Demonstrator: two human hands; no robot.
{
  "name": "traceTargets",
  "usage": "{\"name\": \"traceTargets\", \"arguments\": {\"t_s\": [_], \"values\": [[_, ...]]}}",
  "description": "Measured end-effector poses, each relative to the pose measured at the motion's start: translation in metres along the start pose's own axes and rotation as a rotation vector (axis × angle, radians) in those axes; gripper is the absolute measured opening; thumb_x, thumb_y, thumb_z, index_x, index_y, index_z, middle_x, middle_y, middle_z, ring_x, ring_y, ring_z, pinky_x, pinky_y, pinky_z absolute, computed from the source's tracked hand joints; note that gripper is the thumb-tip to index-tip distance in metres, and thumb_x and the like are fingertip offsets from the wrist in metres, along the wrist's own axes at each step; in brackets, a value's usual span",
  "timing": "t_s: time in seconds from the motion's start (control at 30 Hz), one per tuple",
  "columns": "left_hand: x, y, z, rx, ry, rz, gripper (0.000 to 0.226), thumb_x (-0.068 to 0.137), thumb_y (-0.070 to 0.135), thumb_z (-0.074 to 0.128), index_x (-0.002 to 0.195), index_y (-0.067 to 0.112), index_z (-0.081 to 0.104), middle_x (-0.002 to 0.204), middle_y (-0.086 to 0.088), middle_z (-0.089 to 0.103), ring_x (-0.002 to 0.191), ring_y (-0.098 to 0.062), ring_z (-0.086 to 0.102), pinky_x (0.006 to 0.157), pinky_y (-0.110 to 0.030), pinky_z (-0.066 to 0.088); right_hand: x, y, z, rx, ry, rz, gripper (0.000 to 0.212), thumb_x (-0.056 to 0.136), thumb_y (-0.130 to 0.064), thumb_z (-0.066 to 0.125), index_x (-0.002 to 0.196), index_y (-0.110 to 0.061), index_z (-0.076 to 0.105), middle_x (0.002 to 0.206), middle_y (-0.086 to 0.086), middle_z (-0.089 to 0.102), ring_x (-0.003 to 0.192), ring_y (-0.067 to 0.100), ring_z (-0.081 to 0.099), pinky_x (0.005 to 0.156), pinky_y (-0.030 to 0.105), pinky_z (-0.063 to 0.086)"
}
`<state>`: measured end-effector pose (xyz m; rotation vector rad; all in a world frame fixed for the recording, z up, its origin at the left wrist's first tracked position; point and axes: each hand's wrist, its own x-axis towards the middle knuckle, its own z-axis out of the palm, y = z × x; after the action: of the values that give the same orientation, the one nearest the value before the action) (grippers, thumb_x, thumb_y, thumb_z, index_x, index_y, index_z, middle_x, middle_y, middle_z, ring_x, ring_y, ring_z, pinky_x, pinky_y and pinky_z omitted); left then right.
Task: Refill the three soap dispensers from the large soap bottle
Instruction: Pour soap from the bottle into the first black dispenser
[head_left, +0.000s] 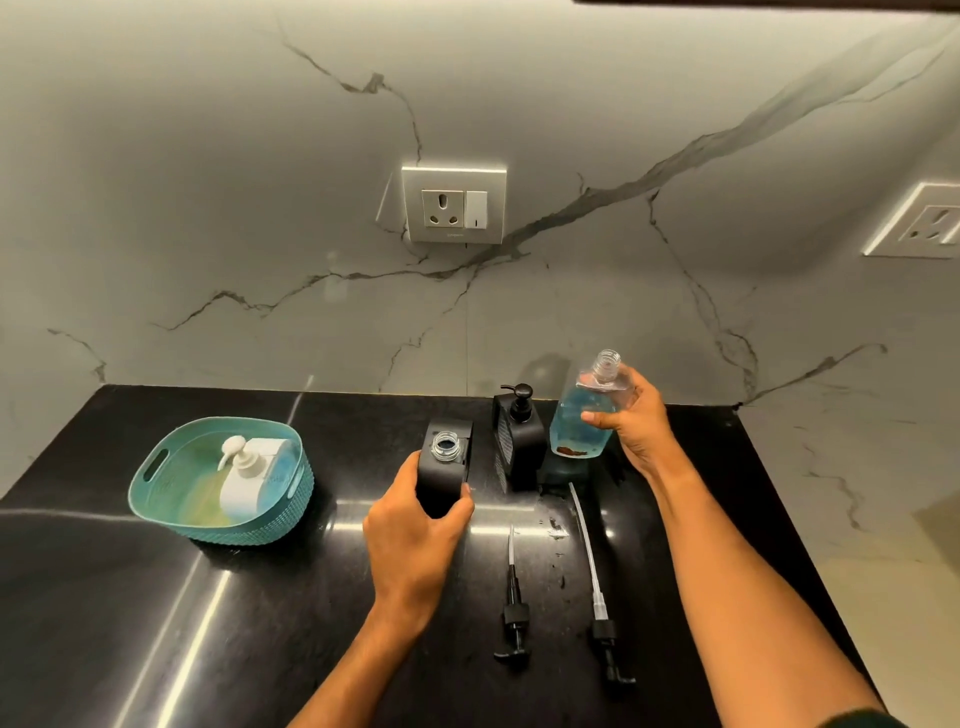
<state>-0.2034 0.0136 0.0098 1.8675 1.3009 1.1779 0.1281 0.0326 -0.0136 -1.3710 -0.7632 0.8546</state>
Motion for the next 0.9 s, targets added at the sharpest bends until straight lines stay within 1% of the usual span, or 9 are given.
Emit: {"name": "traceTargets", "arguments": {"t_s": [0.07,0.17,0.23,0.3,0.43,0.5,0.6,0.77,0.9], "values": [[0.003,0.001,0.003,-0.004,0.005,0.004,0.050,0.081,0.031,0.085,0.114,0.052,0.054,0.088,0.034,0.065,0.086,0.009,0.067,0.065,-0.002,0.048,0.007,0.004,-0.001,-0.011,-0.007,0.023,0.082,0.060,0.023,0.082,0.133,-0.006,0.060,0.127,0.013,0.070,0.117,0.026,0.068,0.087,0.032,0.060],[0.007,0.001,0.007,-0.011,0.007,0.005,0.049,0.082,0.030,0.085,0.114,0.052,0.054,0.089,0.032,0.065,0.087,0.008,0.067,0.064,-0.002,0.048,0.014,0.009,-0.003,-0.018,-0.006,0.050,0.080,0.060,0.022,0.082,0.130,-0.010,0.062,0.124,0.008,0.071,0.116,0.024,0.069,0.085,0.031,0.061],[0.009,0.001,0.009,-0.013,0.009,0.005,0.049,0.082,0.030,0.084,0.113,0.052,0.053,0.088,0.032,0.065,0.087,0.008,0.067,0.064,-0.002,0.048,0.017,0.012,-0.004,-0.021,-0.009,0.067,0.080,0.061,0.023,0.081,0.131,-0.010,0.061,0.126,0.009,0.070,0.118,0.025,0.068,0.089,0.036,0.061],[0.011,0.000,0.010,-0.015,0.009,0.000,0.049,0.081,0.031,0.084,0.114,0.052,0.054,0.089,0.034,0.064,0.087,0.010,0.067,0.065,-0.002,0.048,0.019,0.015,-0.006,-0.024,-0.009,0.081,0.081,0.062,0.024,0.080,0.133,-0.008,0.059,0.129,0.012,0.069,0.120,0.027,0.067,0.097,0.045,0.058],[0.014,-0.005,0.015,-0.001,0.017,-0.021,0.045,0.082,0.033,0.084,0.121,0.035,0.062,0.095,0.027,0.067,0.091,0.010,0.067,0.069,-0.004,0.051,0.020,0.020,-0.009,-0.027,0.000,0.102,0.082,0.064,0.025,0.079,0.137,-0.005,0.057,0.131,0.015,0.068,0.124,0.029,0.065,0.105,0.052,0.052],[0.015,-0.006,0.017,0.007,0.019,-0.026,0.045,0.083,0.033,0.084,0.123,0.032,0.063,0.097,0.023,0.069,0.091,0.008,0.068,0.069,-0.005,0.052,0.020,0.020,-0.010,-0.033,-0.008,0.108,0.083,0.064,0.024,0.080,0.137,-0.006,0.056,0.132,0.015,0.067,0.125,0.029,0.064,0.107,0.053,0.051],[0.016,-0.006,0.017,0.010,0.010,-0.026,0.048,0.082,0.032,0.084,0.125,0.031,0.063,0.098,0.023,0.067,0.091,0.012,0.066,0.069,-0.003,0.051,0.019,0.018,-0.013,-0.051,-0.043,0.119,0.084,0.064,0.023,0.080,0.139,-0.007,0.054,0.134,0.014,0.067,0.127,0.028,0.063,0.108,0.054,0.050],[0.016,-0.003,0.017,0.027,0.010,-0.027,0.050,0.082,0.031,0.085,0.127,0.028,0.063,0.099,0.022,0.066,0.085,0.013,0.064,0.070,0.000,0.049,0.018,0.015,-0.014,-0.067,-0.091,0.133,0.086,0.067,0.024,0.078,0.142,-0.007,0.051,0.138,0.013,0.065,0.130,0.026,0.060,0.111,0.055,0.047],[0.015,-0.001,0.016,0.007,0.004,-0.023,0.048,0.083,0.031,0.085,0.126,0.031,0.063,0.097,0.025,0.065,0.087,0.009,0.066,0.070,-0.006,0.053,0.016,0.011,-0.016,-0.073,-0.094,0.136,0.087,0.066,0.022,0.080,0.142,-0.010,0.052,0.137,0.010,0.065,0.128,0.026,0.062,0.108,0.054,0.050]]}}
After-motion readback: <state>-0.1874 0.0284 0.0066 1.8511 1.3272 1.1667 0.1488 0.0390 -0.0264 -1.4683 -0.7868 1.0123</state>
